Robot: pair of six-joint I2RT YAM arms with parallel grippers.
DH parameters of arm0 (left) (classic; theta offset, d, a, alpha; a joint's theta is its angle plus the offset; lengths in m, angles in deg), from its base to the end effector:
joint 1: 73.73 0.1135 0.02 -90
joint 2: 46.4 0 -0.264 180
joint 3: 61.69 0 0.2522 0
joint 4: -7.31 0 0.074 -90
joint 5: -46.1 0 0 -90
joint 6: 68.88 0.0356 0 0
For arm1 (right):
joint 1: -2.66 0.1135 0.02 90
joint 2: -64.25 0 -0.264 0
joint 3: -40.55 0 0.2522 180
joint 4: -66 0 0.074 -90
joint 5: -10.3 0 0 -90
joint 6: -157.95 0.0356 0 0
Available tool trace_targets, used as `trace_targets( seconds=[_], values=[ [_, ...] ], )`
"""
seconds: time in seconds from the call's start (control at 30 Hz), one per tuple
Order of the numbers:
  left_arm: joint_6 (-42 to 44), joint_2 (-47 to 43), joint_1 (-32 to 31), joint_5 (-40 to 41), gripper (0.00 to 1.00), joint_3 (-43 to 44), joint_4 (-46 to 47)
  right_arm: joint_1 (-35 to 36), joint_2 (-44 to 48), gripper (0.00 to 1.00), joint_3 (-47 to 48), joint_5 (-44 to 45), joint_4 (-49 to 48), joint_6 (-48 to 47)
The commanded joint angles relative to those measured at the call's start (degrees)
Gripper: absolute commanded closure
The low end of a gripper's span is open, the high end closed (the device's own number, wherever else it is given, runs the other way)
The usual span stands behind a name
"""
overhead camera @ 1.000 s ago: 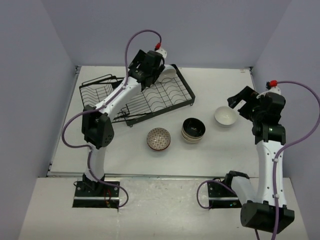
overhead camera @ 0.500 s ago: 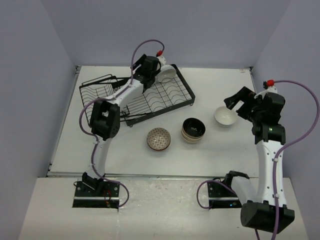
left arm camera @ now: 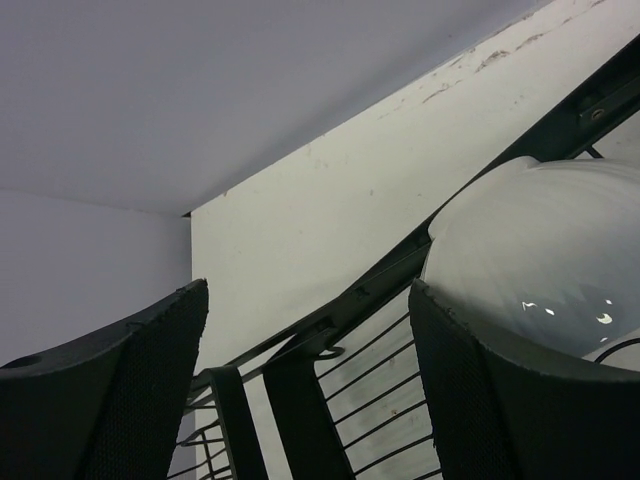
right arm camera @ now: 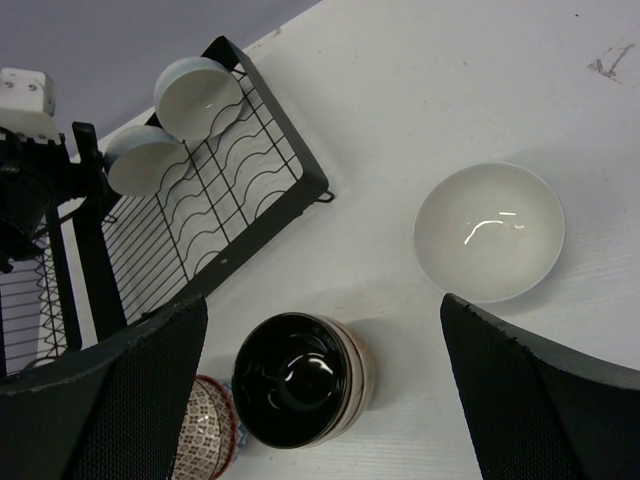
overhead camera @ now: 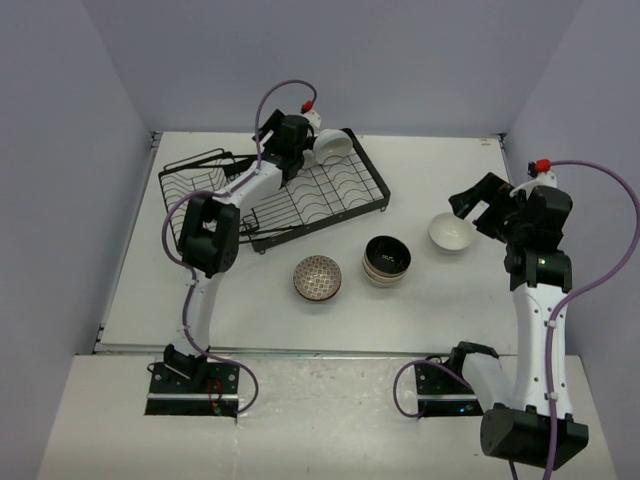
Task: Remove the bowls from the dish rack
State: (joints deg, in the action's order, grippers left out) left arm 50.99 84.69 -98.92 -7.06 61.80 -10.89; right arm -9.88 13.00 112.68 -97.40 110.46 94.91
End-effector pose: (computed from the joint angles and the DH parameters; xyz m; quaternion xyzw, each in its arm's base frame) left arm 0.4939 -0.2087 0.2345 0.2226 0.7903 0.2880 0.4928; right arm 0.1871 -0.0305 0.3661 0.2001 0.8066 0.1956 0.5208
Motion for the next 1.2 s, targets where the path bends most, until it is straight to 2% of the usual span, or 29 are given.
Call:
trace_targets(
  seconds=[0.0,0.2,0.4,0.63,0.8,1.03,1.1,1.17],
  values=[
    [-4.9,-4.4,-0.6,0.3,0.17,-1.1,3.2,0.1,0.0,0.01,1.2,-1.7,-2.1,-0.8],
    [-1.1,-8.7,-3.0,-2.0,0.16,-5.1,3.1,0.1,-0.3,0.01,1.2,-2.4,-2.0,-0.9],
    [-1.5,-11.9,-3.5,-6.6,0.16,-9.4,2.0,0.1,-0.6,0.01,1.2,-3.3,-2.0,-0.9],
    [-0.7,-6.0,-3.8,-6.1,0.18,-6.0,1.1,0.1,-0.6,0.01,1.1,-3.8,-2.4,-1.0],
    [-0.2,-0.6,-3.7,-4.4,0.27,-1.1,1.0,0.1,-1.5,0.01,1.0,-5.1,-2.9,-1.0],
    [1.4,3.7,-3.3,-0.6,0.47,0.3,6.5,0.1,-1.1,0.01,0.9,-5.9,-3.4,-1.0],
    [2.6,4.4,-3.3,0.6,0.49,-0.5,8.2,0.1,-0.8,0.01,0.6,-6.6,-3.8,-0.9],
    [4.4,4.6,-3.3,1.4,0.58,-1.0,11.0,0.1,-0.7,0.01,0.3,-7.1,-4.2,-0.8]
  ],
)
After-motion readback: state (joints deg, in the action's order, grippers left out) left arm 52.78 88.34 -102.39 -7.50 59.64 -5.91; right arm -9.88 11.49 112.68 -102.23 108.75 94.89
